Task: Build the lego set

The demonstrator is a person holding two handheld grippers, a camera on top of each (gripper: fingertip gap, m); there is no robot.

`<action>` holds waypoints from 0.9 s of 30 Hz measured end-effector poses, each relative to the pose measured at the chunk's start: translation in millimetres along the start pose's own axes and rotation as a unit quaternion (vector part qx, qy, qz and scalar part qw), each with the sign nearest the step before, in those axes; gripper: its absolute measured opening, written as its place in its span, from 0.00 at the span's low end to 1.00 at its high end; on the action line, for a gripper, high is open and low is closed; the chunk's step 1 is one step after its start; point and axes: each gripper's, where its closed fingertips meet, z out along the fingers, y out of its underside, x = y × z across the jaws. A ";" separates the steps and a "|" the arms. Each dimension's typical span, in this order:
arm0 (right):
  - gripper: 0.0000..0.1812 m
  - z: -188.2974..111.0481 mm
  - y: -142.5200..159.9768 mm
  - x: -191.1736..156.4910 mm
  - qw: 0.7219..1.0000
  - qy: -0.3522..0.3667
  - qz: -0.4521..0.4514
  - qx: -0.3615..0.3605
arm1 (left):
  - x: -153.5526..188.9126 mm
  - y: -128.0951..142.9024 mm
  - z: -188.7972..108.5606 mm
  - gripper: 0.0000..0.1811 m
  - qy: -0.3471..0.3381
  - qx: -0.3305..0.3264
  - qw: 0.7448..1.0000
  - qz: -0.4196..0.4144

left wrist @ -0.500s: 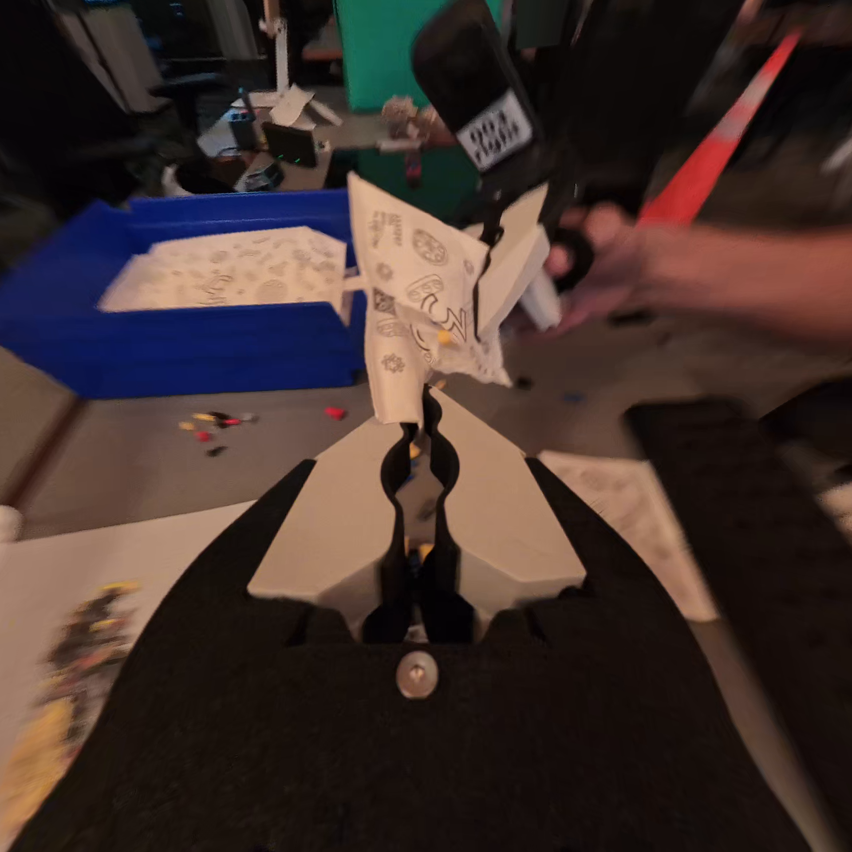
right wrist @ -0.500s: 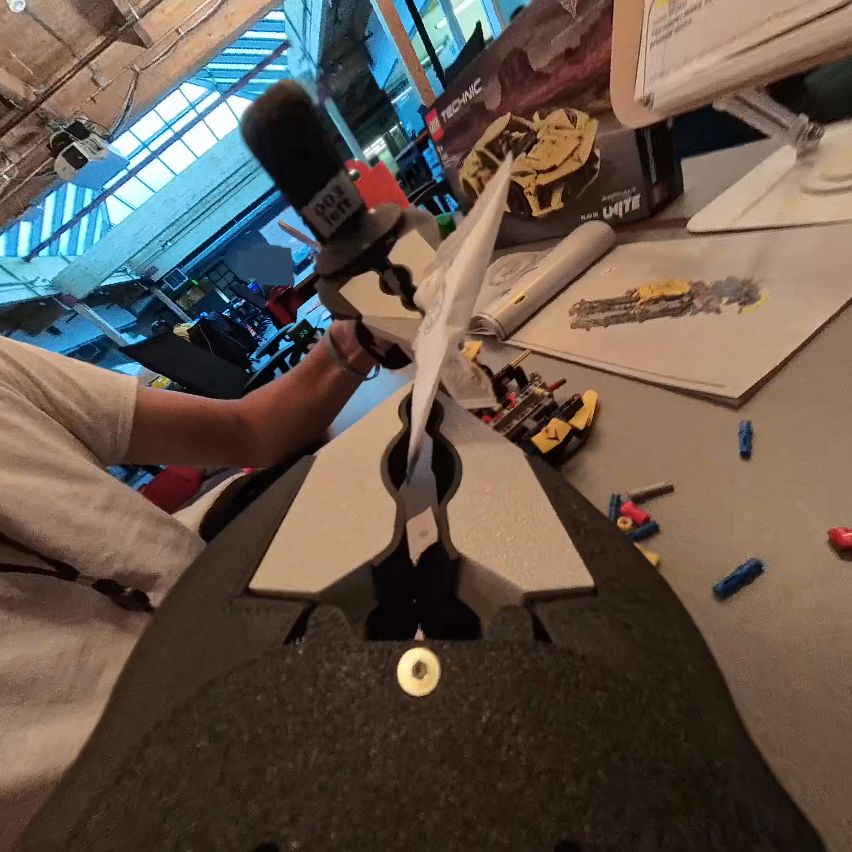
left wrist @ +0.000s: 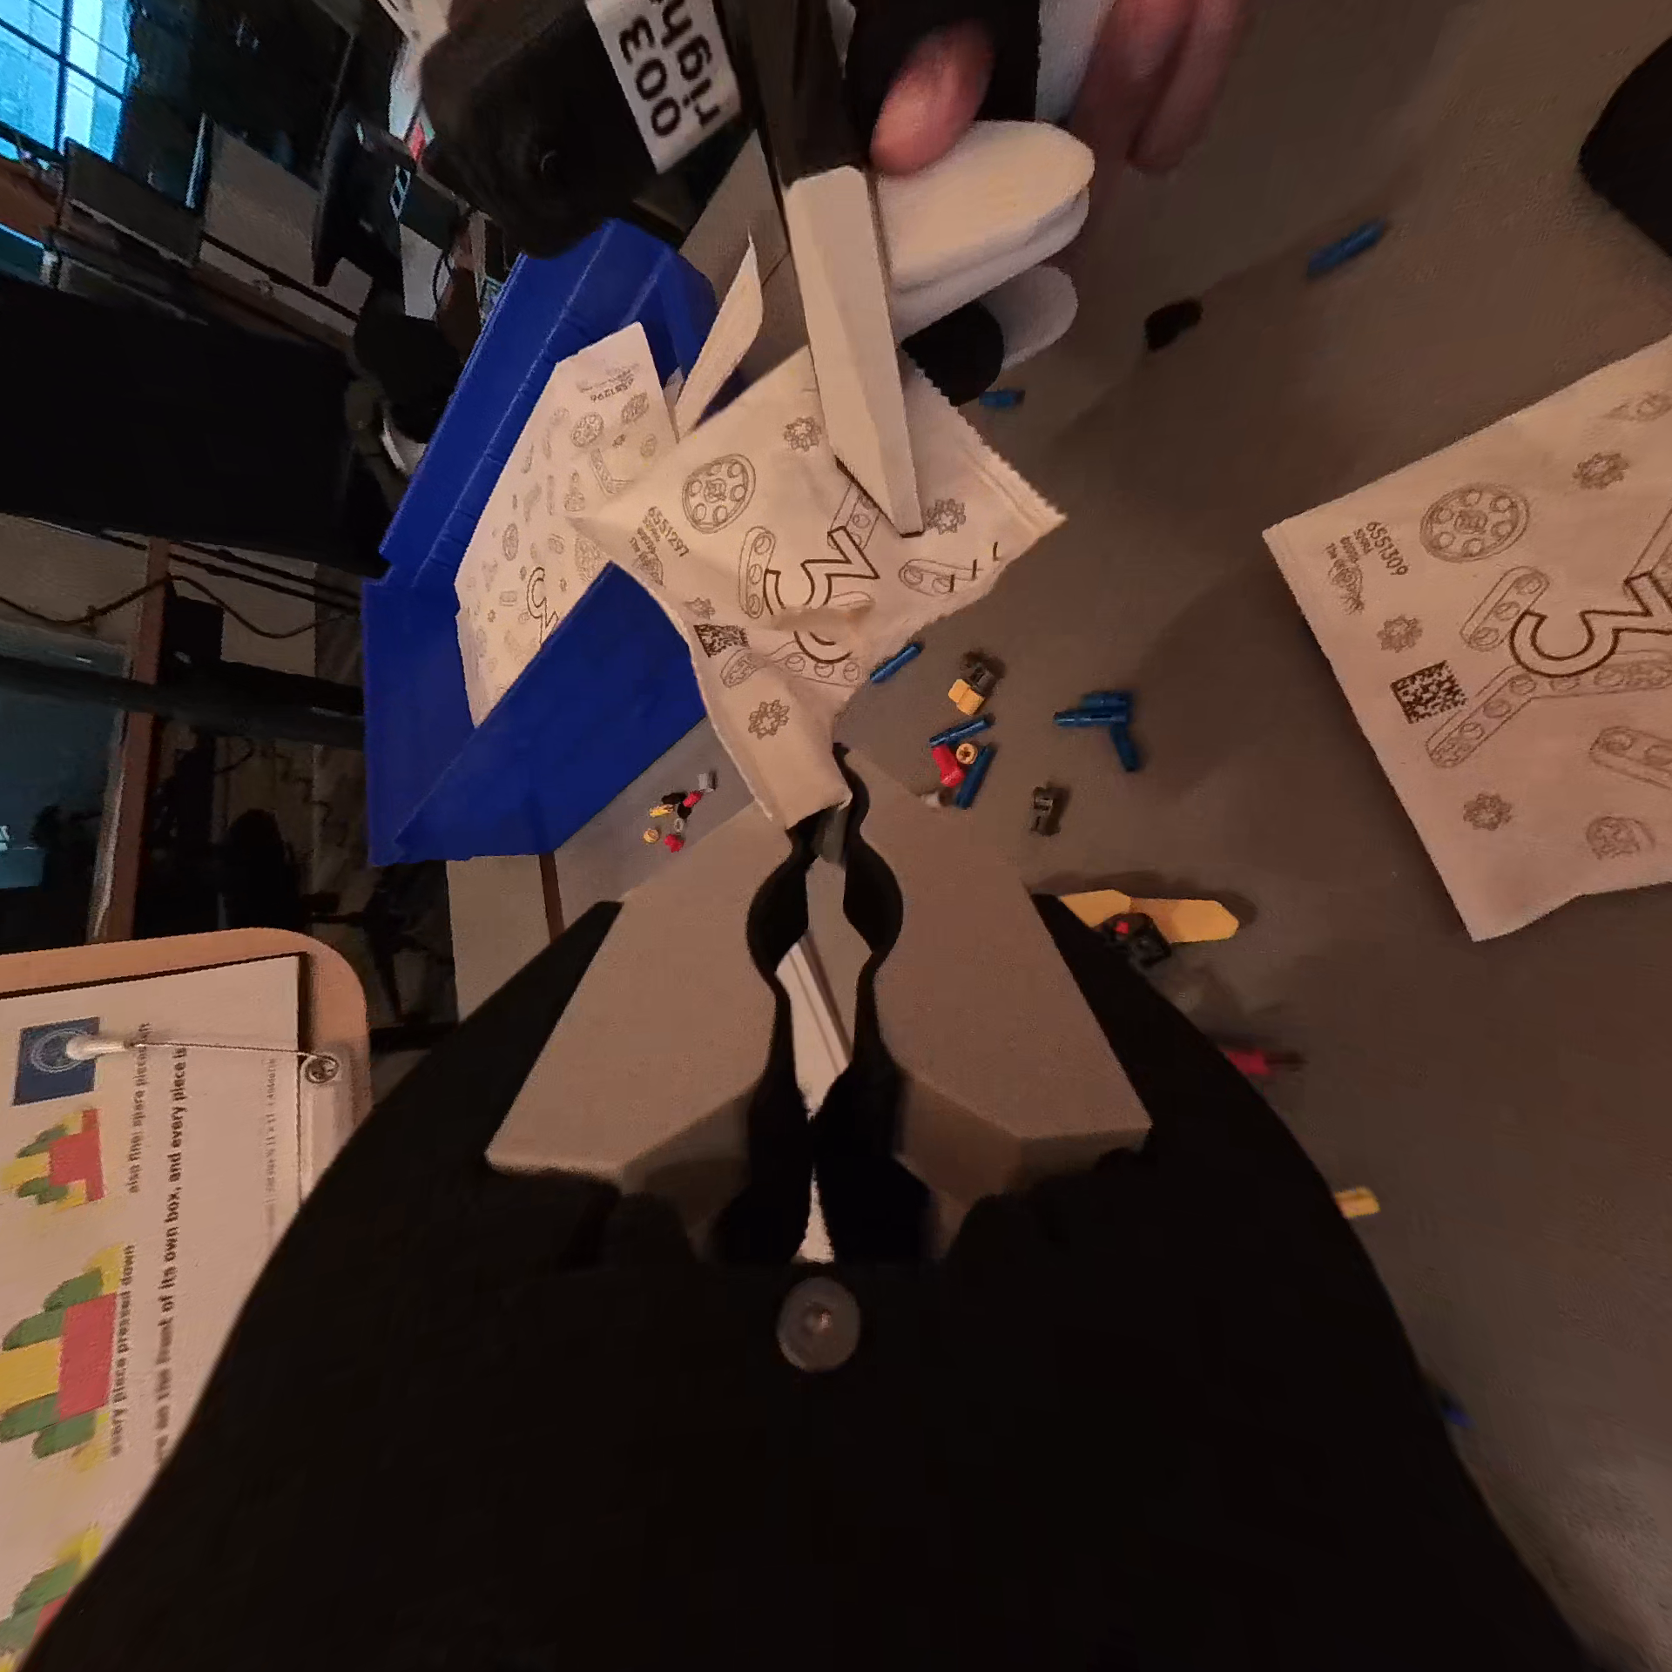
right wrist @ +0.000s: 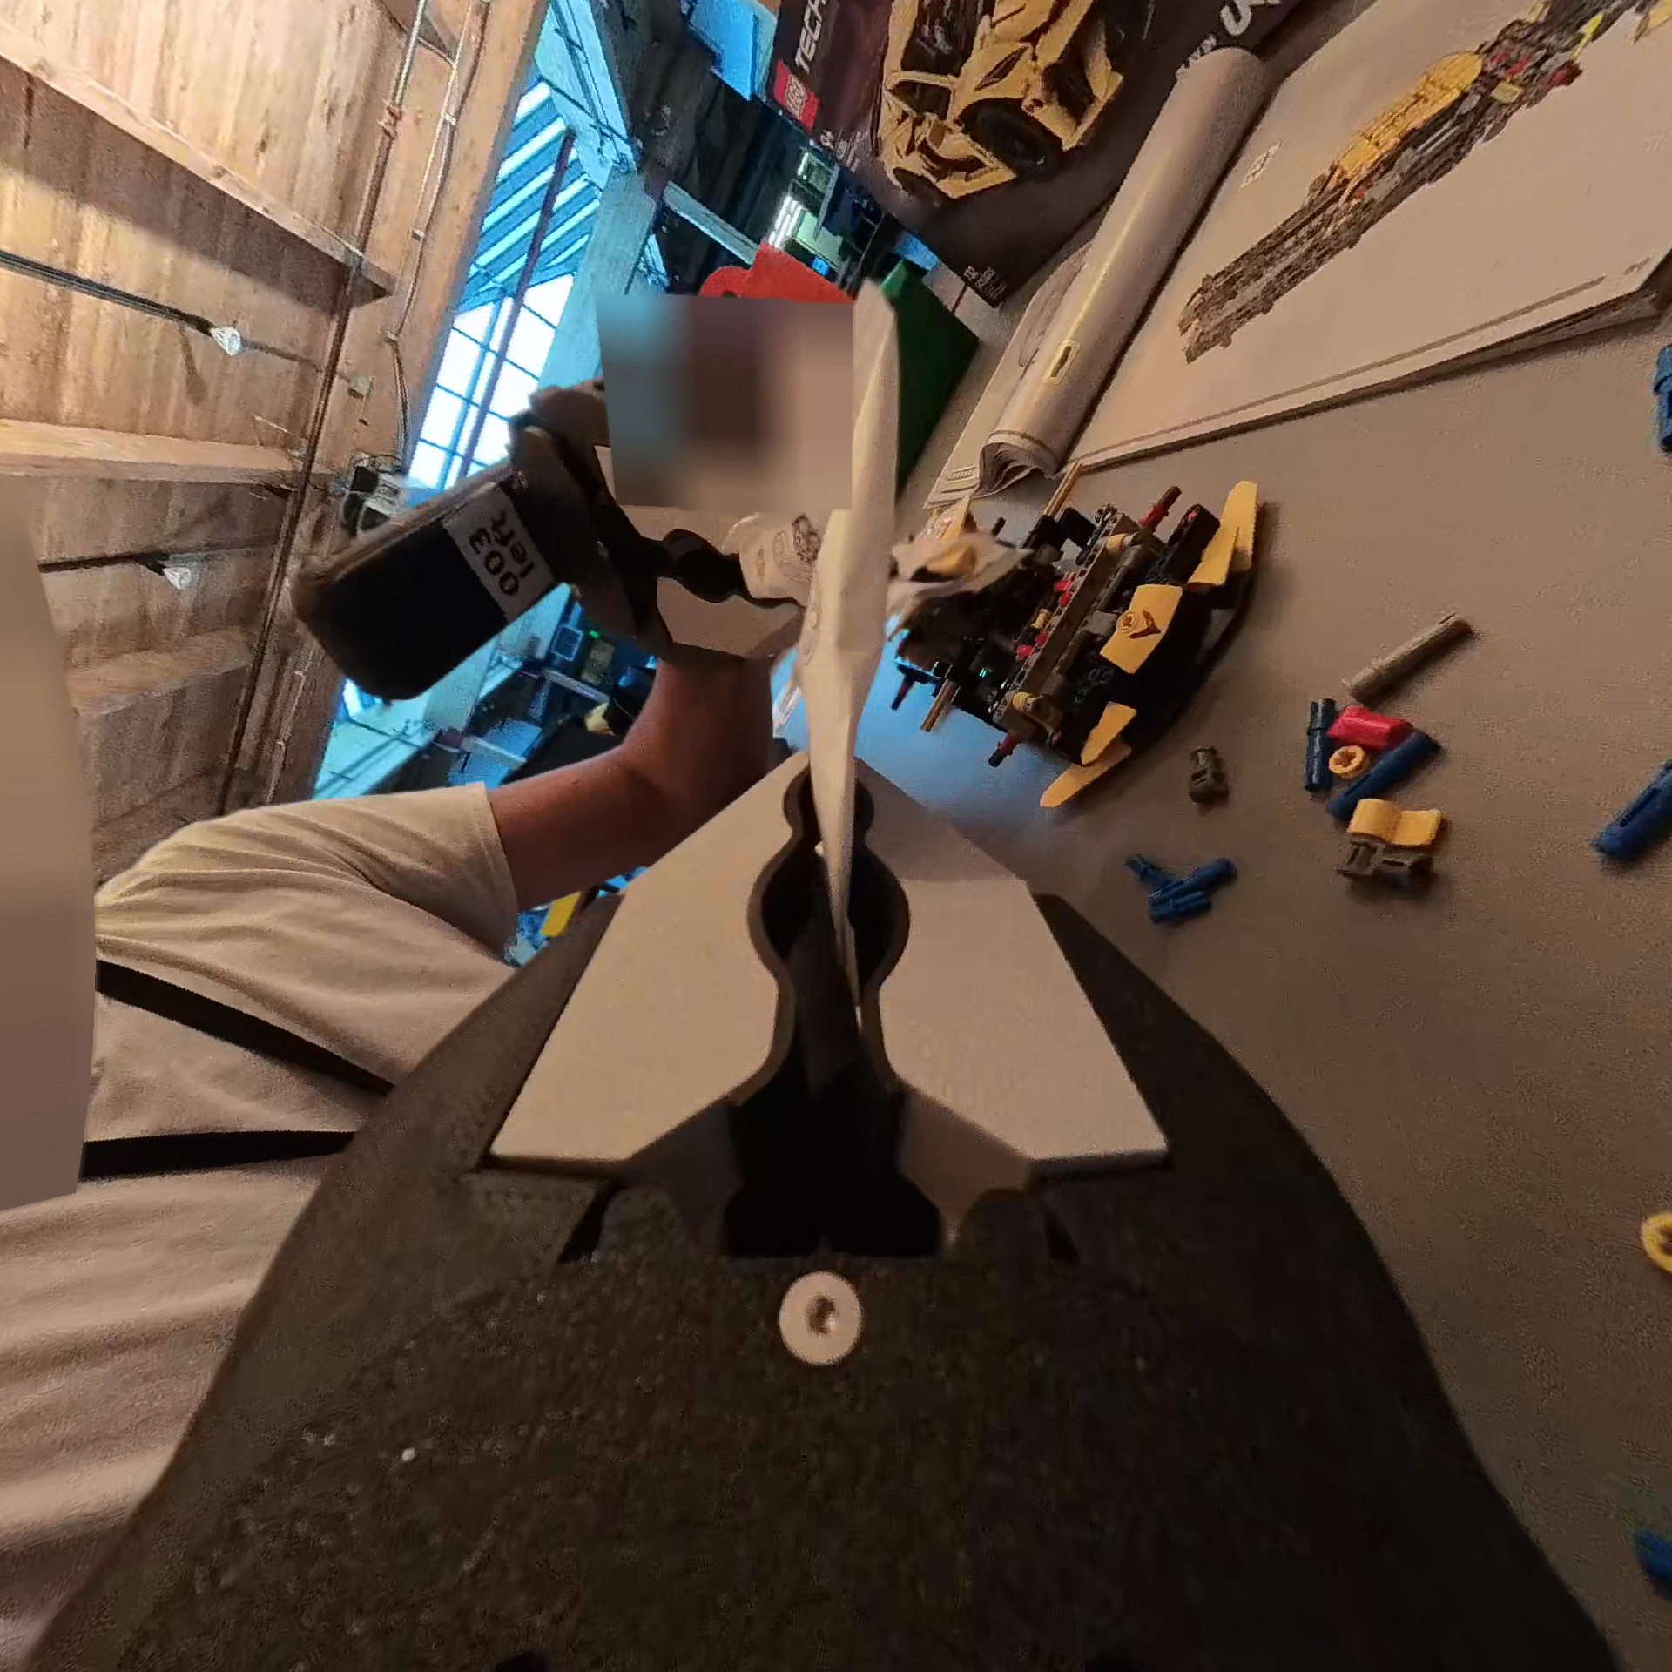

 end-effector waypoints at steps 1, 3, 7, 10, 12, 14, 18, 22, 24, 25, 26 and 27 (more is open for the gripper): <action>0.00 0.5 -0.6 -1.1 1.000 -0.008 0.006 0.001 | -1.3 0.3 -1.1 0.00 0.001 -0.003 1.000 0.011; 0.00 1.0 -3.1 0.6 1.000 -0.002 0.006 -0.003 | -4.0 4.0 -1.7 0.00 -0.002 -0.014 0.999 0.043; 0.00 2.2 -9.8 -4.6 1.000 0.001 -0.009 -0.009 | -11.9 4.1 -5.8 0.00 -0.003 0.002 0.999 0.055; 0.00 2.0 -12.6 -4.4 1.000 -0.014 0.013 -0.007 | -16.8 6.1 -6.8 0.00 -0.025 0.007 0.996 0.086; 0.00 0.7 -11.9 -1.8 1.000 -0.006 0.009 -0.017 | -17.4 9.3 -5.6 0.00 -0.042 0.005 0.993 0.114; 0.00 -3.7 -14.7 -2.7 1.000 -0.008 0.011 -0.018 | -21.2 15.1 -5.0 0.00 -0.067 0.001 0.988 0.138; 0.00 -7.1 -13.8 -2.3 1.000 -0.011 0.016 -0.024 | -23.9 18.5 -4.5 0.00 -0.095 -0.003 0.980 0.177; 0.00 -19.8 -10.1 8.3 0.999 0.011 0.017 -0.035 | -28.6 35.9 -0.9 0.00 -0.104 -0.035 0.974 0.198; 0.00 -17.6 -8.7 16.3 0.999 0.027 0.006 -0.041 | -29.1 38.9 3.3 0.00 -0.093 -0.052 0.977 0.187; 0.00 -15.8 -7.7 21.4 0.998 0.038 0.000 -0.043 | -29.1 45.5 8.8 0.00 -0.094 -0.072 0.972 0.203; 0.00 -19.0 -6.3 27.7 0.997 0.057 -0.015 -0.045 | -25.4 48.9 12.4 0.00 -0.082 -0.067 0.975 0.196; 0.00 -24.1 -7.2 30.7 0.996 0.069 -0.028 -0.043 | -18.9 48.2 14.1 0.00 -0.061 -0.047 0.983 0.169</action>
